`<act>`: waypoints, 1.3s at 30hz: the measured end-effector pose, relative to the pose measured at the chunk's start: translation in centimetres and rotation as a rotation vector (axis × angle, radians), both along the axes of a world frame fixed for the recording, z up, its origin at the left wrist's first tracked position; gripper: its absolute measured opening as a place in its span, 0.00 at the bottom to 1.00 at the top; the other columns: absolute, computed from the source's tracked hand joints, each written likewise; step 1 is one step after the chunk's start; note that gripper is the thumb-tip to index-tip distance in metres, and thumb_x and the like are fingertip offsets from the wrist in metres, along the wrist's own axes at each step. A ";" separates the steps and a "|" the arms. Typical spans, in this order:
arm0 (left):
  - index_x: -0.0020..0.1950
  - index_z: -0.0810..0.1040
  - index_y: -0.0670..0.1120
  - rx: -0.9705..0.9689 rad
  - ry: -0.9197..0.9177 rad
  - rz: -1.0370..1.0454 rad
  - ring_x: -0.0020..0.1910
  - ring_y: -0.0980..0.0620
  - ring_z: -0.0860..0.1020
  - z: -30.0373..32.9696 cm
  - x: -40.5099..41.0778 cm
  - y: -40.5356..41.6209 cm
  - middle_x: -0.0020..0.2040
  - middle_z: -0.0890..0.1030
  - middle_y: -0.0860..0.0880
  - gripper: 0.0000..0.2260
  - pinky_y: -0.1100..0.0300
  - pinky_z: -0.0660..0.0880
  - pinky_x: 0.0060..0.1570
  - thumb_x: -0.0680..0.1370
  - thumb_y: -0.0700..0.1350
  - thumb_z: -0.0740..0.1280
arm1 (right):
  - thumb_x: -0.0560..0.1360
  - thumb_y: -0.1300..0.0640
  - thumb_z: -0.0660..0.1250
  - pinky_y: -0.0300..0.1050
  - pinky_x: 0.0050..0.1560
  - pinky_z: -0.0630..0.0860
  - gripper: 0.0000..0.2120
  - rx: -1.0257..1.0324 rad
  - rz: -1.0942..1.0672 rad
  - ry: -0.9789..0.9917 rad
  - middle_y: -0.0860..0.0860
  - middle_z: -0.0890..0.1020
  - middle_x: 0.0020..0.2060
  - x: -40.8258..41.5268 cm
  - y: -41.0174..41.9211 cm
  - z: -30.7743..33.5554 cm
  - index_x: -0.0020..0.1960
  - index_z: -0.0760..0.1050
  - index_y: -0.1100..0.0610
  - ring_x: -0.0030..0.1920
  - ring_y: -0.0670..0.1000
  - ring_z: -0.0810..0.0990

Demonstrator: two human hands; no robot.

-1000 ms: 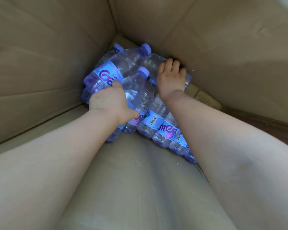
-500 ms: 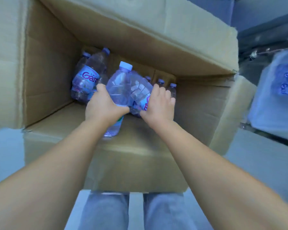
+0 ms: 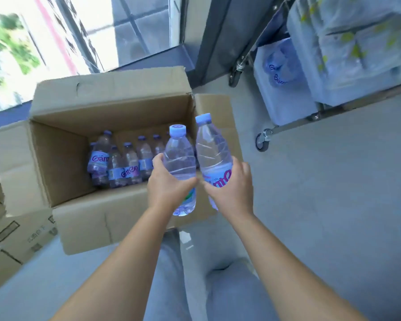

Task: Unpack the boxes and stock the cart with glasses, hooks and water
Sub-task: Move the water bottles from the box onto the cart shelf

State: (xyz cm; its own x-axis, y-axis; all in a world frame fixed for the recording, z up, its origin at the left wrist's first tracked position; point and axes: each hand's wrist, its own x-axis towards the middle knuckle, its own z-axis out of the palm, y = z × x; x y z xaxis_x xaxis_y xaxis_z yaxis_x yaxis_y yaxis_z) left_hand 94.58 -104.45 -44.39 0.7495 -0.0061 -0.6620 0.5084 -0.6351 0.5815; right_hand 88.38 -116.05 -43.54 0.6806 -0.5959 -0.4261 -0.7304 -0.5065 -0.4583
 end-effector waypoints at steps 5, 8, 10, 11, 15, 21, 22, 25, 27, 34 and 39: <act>0.62 0.66 0.49 -0.054 -0.071 -0.123 0.48 0.53 0.73 2.8 -8.9 -9.8 0.50 0.75 0.54 0.32 0.61 0.67 0.46 0.63 0.48 0.78 | 0.63 0.49 0.77 0.45 0.52 0.72 0.34 0.125 -0.242 -0.075 0.49 0.70 0.55 -10.9 -8.2 1.9 0.63 0.68 0.57 0.56 0.52 0.74; 0.65 0.65 0.49 -0.063 -0.091 -0.203 0.52 0.50 0.75 4.0 -15.4 -15.7 0.53 0.76 0.52 0.35 0.59 0.71 0.50 0.63 0.48 0.78 | 0.62 0.55 0.76 0.39 0.46 0.69 0.28 0.177 -0.320 -0.103 0.47 0.70 0.50 -19.0 -14.5 3.5 0.58 0.69 0.56 0.53 0.50 0.75; 0.64 0.67 0.50 -0.088 -0.069 -0.211 0.51 0.50 0.76 4.9 -18.7 -19.0 0.51 0.76 0.54 0.34 0.60 0.71 0.49 0.62 0.48 0.78 | 0.62 0.56 0.76 0.38 0.41 0.67 0.25 0.211 -0.358 -0.109 0.46 0.72 0.48 -22.8 -18.0 4.6 0.55 0.70 0.54 0.50 0.49 0.76; 0.61 0.68 0.50 -0.100 -0.059 -0.216 0.50 0.51 0.77 5.4 -20.4 -21.0 0.47 0.76 0.56 0.31 0.60 0.71 0.47 0.62 0.47 0.78 | 0.61 0.56 0.76 0.39 0.40 0.67 0.24 0.229 -0.378 -0.115 0.47 0.74 0.48 -24.5 -20.0 5.2 0.53 0.69 0.52 0.47 0.50 0.77; 0.54 0.68 0.50 -0.134 -0.052 -0.243 0.47 0.50 0.77 6.3 -23.7 -28.8 0.44 0.77 0.55 0.26 0.61 0.69 0.41 0.62 0.46 0.78 | 0.56 0.53 0.74 0.49 0.36 0.78 0.26 0.272 -0.431 -0.114 0.51 0.79 0.43 -28.2 -27.2 5.5 0.48 0.63 0.46 0.39 0.57 0.79; 0.54 0.70 0.49 -0.199 -0.085 -0.178 0.45 0.51 0.78 3.4 -21.1 -39.1 0.43 0.77 0.56 0.25 0.58 0.72 0.42 0.61 0.45 0.77 | 0.59 0.60 0.76 0.41 0.37 0.75 0.28 0.292 -0.392 -0.208 0.50 0.78 0.47 -25.4 -37.8 2.6 0.50 0.62 0.47 0.44 0.53 0.79; 0.53 0.71 0.50 -0.232 -0.090 -0.159 0.45 0.52 0.79 2.4 -20.3 -40.7 0.44 0.79 0.55 0.26 0.58 0.74 0.41 0.60 0.47 0.77 | 0.60 0.62 0.76 0.36 0.37 0.72 0.28 0.288 -0.373 -0.224 0.50 0.77 0.48 -24.4 -39.7 1.9 0.51 0.62 0.50 0.45 0.52 0.78; 0.48 0.70 0.56 -0.268 -0.084 -0.095 0.45 0.53 0.80 -0.8 -17.7 -45.7 0.45 0.80 0.55 0.24 0.57 0.76 0.41 0.56 0.49 0.75 | 0.60 0.62 0.78 0.28 0.35 0.69 0.29 0.284 -0.345 -0.245 0.49 0.77 0.48 -21.6 -45.2 -1.2 0.51 0.63 0.50 0.46 0.49 0.78; 0.50 0.71 0.55 -0.273 -0.096 -0.062 0.45 0.53 0.80 -3.2 -15.9 -49.0 0.46 0.80 0.55 0.26 0.56 0.76 0.42 0.55 0.50 0.74 | 0.60 0.60 0.79 0.33 0.38 0.72 0.30 0.292 -0.298 -0.254 0.49 0.77 0.48 -19.5 -48.7 -4.0 0.51 0.63 0.50 0.46 0.49 0.79; 0.54 0.70 0.54 -0.230 -0.107 0.046 0.46 0.53 0.78 -10.3 -14.0 -54.2 0.47 0.78 0.58 0.29 0.60 0.73 0.43 0.55 0.52 0.74 | 0.60 0.60 0.79 0.24 0.37 0.68 0.30 0.307 -0.155 -0.272 0.49 0.77 0.48 -14.9 -55.6 -12.0 0.51 0.63 0.51 0.44 0.46 0.77; 0.44 0.73 0.55 -0.220 -0.230 0.128 0.42 0.53 0.79 -15.3 -14.6 -55.0 0.44 0.79 0.51 0.23 0.61 0.74 0.37 0.52 0.53 0.74 | 0.60 0.59 0.79 0.23 0.37 0.68 0.30 0.352 -0.042 -0.300 0.47 0.76 0.48 -13.4 -56.8 -16.8 0.50 0.62 0.46 0.45 0.42 0.77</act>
State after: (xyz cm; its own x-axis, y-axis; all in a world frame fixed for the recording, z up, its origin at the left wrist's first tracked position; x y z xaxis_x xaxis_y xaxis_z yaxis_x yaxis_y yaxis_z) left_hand 80.01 -159.42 -59.72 0.8828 -0.0262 -0.4691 0.4158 -0.4210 0.8061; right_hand 75.02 -172.82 -60.39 0.7833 -0.4799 -0.3951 -0.5556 -0.2556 -0.7912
